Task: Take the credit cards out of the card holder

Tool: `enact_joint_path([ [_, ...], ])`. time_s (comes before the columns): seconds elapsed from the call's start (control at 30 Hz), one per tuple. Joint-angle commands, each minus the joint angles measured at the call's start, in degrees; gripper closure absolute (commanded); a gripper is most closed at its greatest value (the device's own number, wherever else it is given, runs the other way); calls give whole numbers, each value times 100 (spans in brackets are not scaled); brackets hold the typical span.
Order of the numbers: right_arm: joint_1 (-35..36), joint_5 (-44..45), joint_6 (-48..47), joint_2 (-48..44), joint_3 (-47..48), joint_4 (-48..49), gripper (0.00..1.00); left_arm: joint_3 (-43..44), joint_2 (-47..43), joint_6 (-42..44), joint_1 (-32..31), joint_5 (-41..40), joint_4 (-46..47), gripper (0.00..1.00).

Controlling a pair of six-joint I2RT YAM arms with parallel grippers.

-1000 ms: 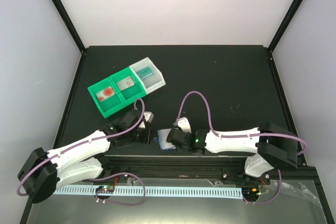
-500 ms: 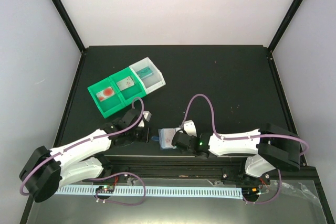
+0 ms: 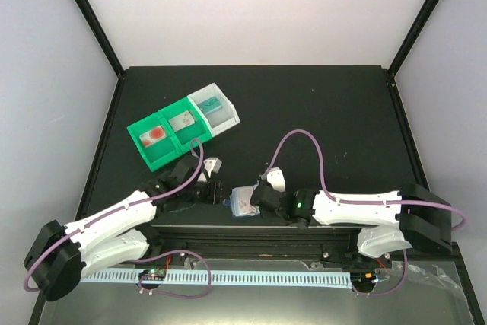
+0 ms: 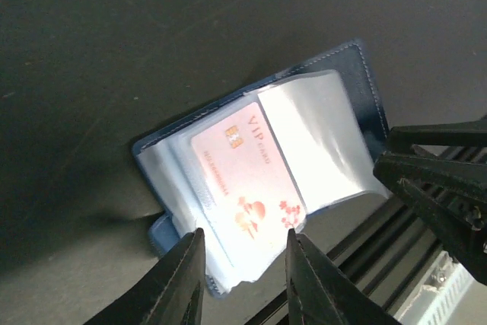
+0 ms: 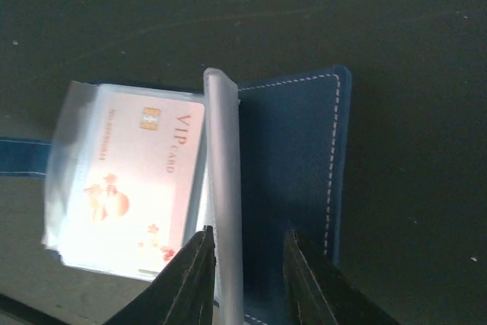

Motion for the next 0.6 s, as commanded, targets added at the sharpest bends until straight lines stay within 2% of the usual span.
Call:
enact_joint_path([
  [0.0,-18,-58,-133,-127,319,-138,72,158,273,-68,25,428,447,71],
  [0.17,48,-439,-296,-467,454,11,72,81,490,-167,21,605,775,78],
  [0.3,68,-1038,-585,-621,325,810,77,-16,644,-269,62,747,1036,80],
  [0.4,79,-1421,-625,-332,290,1349,82,-63,751,-289,147,841,1098,81],
  [0.57,112,-1698,-619,425,506,1682,85,-225,728,-313,342,858,1107,83],
])
